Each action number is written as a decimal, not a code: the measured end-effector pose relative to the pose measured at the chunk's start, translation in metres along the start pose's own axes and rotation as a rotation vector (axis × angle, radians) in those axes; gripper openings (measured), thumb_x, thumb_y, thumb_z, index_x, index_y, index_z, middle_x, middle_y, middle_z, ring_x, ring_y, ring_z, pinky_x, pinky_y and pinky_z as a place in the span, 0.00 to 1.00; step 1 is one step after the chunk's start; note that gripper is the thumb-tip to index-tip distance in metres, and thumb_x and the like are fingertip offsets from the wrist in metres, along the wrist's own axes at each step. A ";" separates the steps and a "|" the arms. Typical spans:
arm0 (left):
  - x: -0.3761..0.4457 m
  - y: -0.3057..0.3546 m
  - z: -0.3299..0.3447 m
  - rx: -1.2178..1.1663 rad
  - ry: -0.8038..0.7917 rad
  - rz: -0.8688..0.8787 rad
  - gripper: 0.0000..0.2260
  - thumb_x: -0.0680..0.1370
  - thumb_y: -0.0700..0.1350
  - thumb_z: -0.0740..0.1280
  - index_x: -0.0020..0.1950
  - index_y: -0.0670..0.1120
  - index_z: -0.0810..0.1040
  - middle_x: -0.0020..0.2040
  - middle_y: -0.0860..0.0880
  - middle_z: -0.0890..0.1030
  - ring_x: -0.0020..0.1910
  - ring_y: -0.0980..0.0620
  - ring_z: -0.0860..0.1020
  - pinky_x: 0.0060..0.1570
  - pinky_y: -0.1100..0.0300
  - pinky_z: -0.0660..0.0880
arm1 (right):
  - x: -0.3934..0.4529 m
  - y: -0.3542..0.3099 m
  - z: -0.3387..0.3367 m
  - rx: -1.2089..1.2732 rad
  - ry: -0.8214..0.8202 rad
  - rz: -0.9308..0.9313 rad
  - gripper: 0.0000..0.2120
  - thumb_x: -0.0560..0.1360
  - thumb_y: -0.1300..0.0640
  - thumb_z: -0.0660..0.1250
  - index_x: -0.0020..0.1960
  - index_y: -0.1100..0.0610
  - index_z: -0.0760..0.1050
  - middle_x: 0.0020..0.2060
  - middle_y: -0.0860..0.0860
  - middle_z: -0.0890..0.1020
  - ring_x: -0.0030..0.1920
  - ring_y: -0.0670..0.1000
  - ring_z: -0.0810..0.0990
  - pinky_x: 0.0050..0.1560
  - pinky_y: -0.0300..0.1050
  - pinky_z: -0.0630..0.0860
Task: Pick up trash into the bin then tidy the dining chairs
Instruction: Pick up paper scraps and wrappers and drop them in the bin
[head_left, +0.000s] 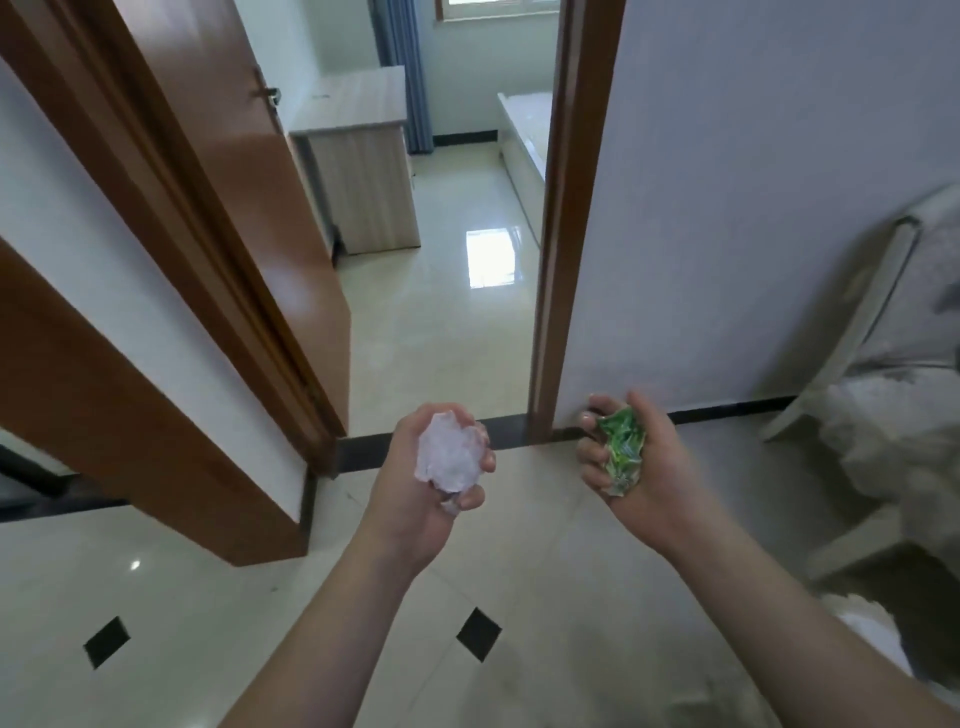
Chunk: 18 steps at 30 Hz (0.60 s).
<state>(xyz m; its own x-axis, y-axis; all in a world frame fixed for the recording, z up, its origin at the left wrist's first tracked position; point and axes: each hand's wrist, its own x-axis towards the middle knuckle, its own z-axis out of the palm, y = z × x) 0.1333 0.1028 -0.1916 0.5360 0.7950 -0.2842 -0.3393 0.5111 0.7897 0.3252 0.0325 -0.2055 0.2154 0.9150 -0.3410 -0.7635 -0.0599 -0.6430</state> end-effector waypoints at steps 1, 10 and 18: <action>0.017 0.005 0.002 0.000 -0.017 -0.016 0.11 0.70 0.52 0.64 0.41 0.45 0.76 0.38 0.44 0.74 0.34 0.49 0.73 0.25 0.65 0.56 | 0.013 -0.005 -0.001 -0.002 0.012 -0.009 0.14 0.75 0.45 0.62 0.45 0.55 0.77 0.36 0.51 0.75 0.28 0.47 0.68 0.22 0.38 0.64; 0.174 0.042 -0.003 -0.089 -0.172 -0.219 0.11 0.74 0.52 0.61 0.43 0.45 0.74 0.38 0.45 0.73 0.34 0.49 0.72 0.21 0.68 0.60 | 0.139 -0.048 0.014 0.036 0.232 -0.102 0.14 0.78 0.45 0.60 0.48 0.55 0.75 0.35 0.50 0.74 0.27 0.46 0.69 0.22 0.36 0.64; 0.286 0.054 0.025 -0.033 -0.370 -0.426 0.11 0.72 0.53 0.62 0.42 0.45 0.74 0.37 0.45 0.74 0.34 0.49 0.72 0.19 0.67 0.61 | 0.211 -0.075 0.024 0.003 0.345 -0.265 0.13 0.79 0.46 0.58 0.46 0.54 0.74 0.34 0.50 0.75 0.27 0.47 0.69 0.22 0.37 0.64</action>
<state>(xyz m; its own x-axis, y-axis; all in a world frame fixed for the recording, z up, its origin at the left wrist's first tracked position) 0.2881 0.3496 -0.2166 0.8643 0.3516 -0.3597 -0.0544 0.7763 0.6281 0.4134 0.2396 -0.2123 0.5947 0.7116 -0.3740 -0.6561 0.1608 -0.7373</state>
